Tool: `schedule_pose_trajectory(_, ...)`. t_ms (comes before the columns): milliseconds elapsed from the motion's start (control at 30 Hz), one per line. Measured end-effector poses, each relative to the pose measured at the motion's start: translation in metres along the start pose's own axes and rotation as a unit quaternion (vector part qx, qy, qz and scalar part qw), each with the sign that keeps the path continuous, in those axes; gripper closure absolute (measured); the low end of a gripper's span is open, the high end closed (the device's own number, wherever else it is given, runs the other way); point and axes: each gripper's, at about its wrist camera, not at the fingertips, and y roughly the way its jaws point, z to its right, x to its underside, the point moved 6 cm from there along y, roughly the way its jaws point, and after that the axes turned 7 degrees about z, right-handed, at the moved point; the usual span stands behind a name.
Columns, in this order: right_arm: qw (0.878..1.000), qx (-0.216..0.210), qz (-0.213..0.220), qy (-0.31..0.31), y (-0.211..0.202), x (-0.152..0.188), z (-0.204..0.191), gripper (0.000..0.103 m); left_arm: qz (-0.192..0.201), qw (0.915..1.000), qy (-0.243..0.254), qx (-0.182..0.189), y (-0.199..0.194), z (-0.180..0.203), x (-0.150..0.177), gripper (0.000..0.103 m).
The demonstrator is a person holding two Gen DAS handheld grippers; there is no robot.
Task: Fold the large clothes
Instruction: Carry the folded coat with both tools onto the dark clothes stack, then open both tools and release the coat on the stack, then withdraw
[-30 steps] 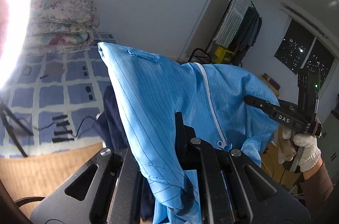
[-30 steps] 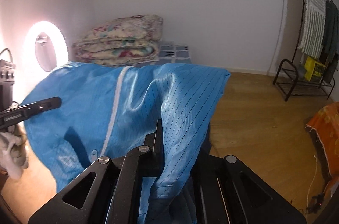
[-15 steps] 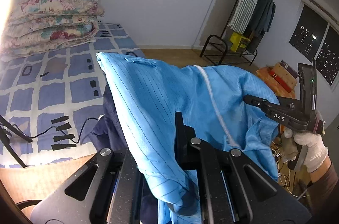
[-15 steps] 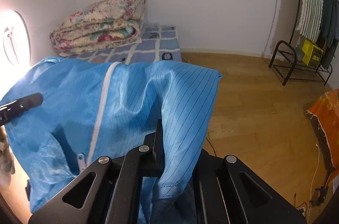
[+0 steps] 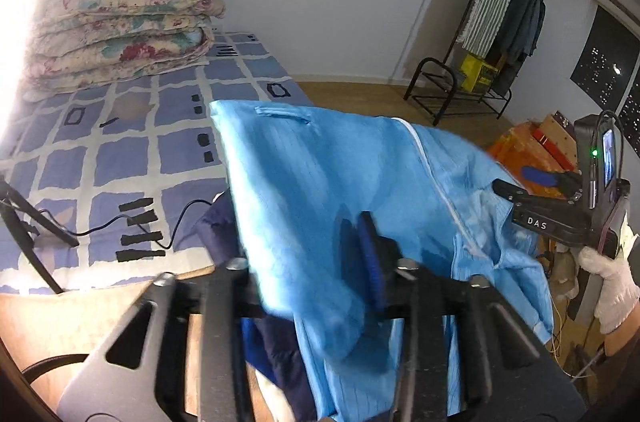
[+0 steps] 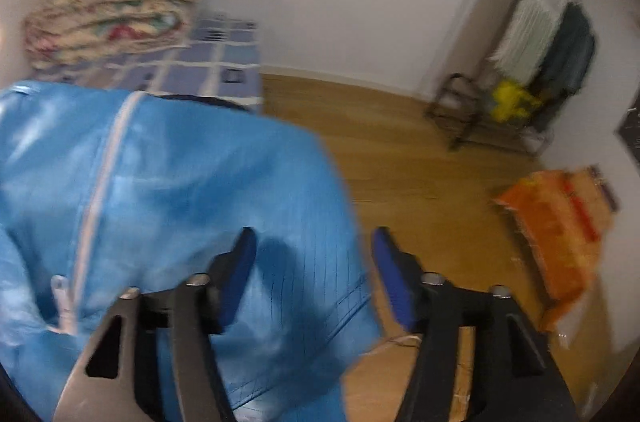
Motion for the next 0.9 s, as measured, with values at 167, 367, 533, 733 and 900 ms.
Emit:
schedule_pose_trajectory(167, 1.000, -0.008, 0.012, 0.026, -0.019, 0.003, 0.014, 0.036, 0.014, 0.9999, 0.007, -0.005, -0.021, -0.002, 0.001, 0.048)
schedule_pose_trajectory(367, 0.999, -0.017, 0.030, 0.041, -0.039, 0.003, 0.012, 0.035, 0.028, 0.9996, 0.004, -0.007, -0.053, -0.001, 0.008, 0.048)
schedule_pose_trajectory(533, 0.997, -0.033, 0.042, 0.057, -0.063, 0.008, 0.005, 0.035, 0.038, 0.9991, 0.016, -0.011, -0.086, 0.007, 0.017, 0.048)
schedule_pose_trajectory(733, 0.997, -0.042, 0.056, 0.044, -0.100, 0.010, -0.004, 0.035, 0.051, 0.9985, 0.018, -0.010, -0.139, 0.021, 0.027, 0.048)
schedule_pose_trajectory(900, 0.994, -0.062, 0.075, 0.053, -0.150, 0.010, -0.001, 0.035, 0.070, 0.9972, 0.023, -0.011, -0.200, 0.034, 0.031, 0.048)
